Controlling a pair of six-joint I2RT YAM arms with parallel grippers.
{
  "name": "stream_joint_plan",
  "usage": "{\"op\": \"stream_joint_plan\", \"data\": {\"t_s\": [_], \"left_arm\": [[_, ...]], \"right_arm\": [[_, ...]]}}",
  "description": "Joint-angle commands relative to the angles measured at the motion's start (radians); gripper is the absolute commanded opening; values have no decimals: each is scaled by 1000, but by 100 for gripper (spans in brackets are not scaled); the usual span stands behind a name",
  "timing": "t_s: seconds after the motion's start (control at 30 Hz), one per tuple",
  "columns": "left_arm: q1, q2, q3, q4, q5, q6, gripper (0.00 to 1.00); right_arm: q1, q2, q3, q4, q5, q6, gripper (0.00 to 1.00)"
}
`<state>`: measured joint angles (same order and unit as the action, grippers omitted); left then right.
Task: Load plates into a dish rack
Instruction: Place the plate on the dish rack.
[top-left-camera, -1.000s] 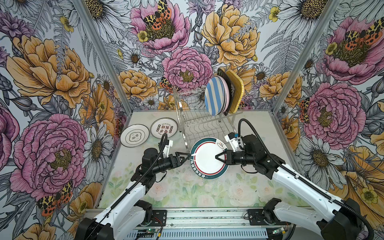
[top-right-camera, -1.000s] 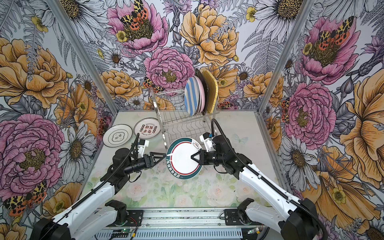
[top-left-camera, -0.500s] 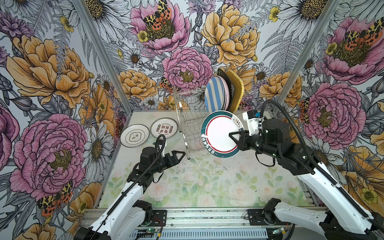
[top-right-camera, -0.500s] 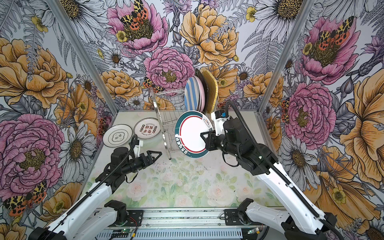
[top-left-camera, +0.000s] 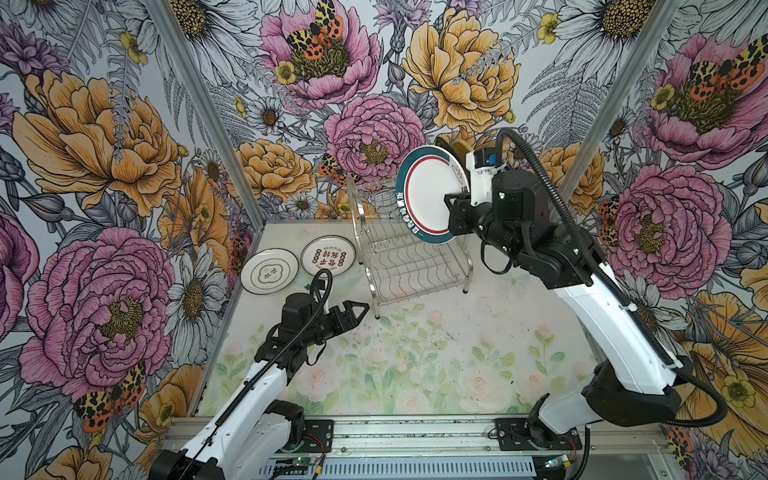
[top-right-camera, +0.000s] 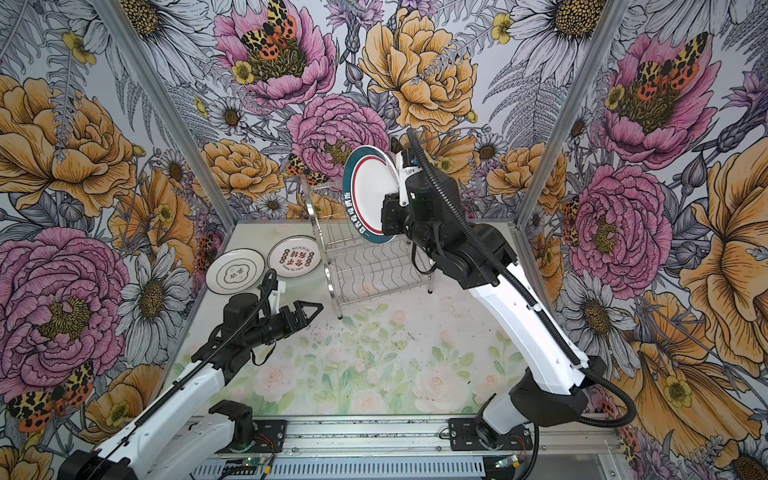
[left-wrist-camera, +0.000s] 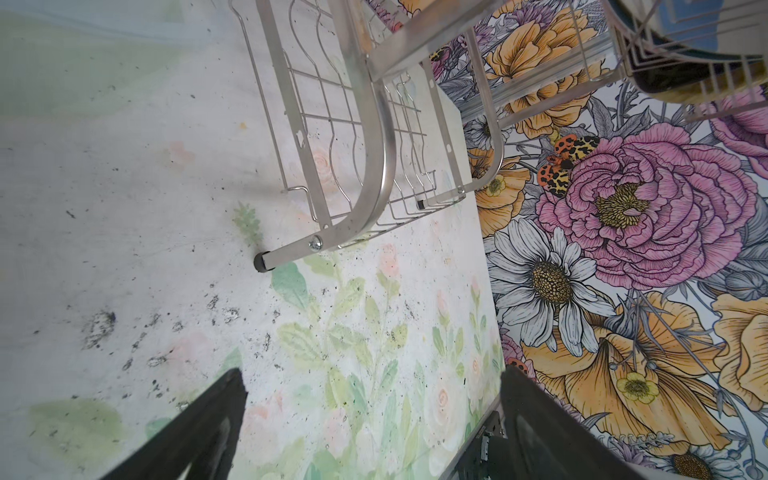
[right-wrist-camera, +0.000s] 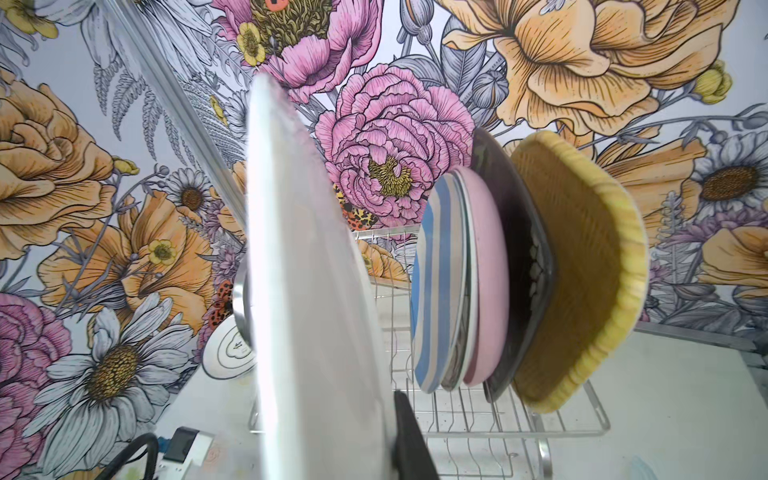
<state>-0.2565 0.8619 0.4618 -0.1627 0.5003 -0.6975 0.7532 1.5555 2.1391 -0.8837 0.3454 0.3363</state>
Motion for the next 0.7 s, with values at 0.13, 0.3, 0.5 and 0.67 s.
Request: {"op": "stream_joint_plan", "data": {"t_s": [0.13, 0.3, 0.5, 0.67], "left_arm": [[14, -7, 28, -12, -31, 32, 96], [16, -17, 21, -24, -32, 37, 96], [23, -27, 18, -43, -32, 47, 97], [30, -31, 15, -48, -25, 49, 97]], "right_arm": [[26, 187, 250, 40, 220, -137, 0], [27, 314, 379, 45, 290, -186, 0], [25, 410, 438, 44, 347, -211, 0], [18, 448, 439, 43, 368, -211, 0]]}}
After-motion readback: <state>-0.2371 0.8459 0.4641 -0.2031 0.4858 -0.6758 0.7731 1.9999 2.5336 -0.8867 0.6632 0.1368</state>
